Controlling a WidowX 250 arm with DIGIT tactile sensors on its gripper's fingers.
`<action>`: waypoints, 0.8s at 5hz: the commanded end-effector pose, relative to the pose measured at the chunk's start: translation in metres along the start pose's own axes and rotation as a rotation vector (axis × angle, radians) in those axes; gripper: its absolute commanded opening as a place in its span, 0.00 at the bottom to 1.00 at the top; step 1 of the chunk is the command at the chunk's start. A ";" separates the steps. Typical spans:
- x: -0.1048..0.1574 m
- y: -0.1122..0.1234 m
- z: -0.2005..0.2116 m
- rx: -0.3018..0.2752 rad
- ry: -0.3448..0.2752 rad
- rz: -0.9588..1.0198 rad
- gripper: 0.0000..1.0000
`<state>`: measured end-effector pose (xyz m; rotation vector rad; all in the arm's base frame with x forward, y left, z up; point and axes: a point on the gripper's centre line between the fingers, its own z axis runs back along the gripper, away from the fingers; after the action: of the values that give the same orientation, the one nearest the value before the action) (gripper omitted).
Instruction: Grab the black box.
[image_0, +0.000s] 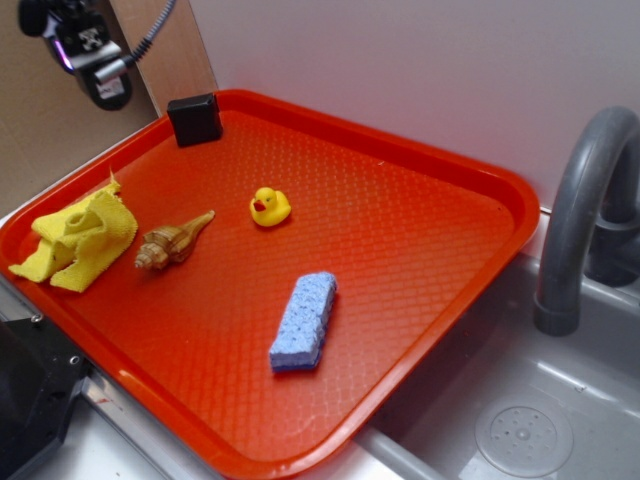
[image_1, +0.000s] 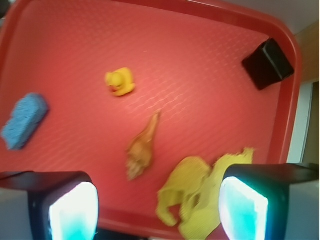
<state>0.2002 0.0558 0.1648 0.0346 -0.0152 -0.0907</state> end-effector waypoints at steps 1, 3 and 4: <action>0.036 0.054 -0.006 0.166 -0.049 -0.160 1.00; 0.064 0.085 -0.028 0.200 -0.074 -0.345 1.00; 0.072 0.096 -0.036 0.189 -0.066 -0.407 1.00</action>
<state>0.2751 0.1349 0.1130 0.1787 -0.0417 -0.5287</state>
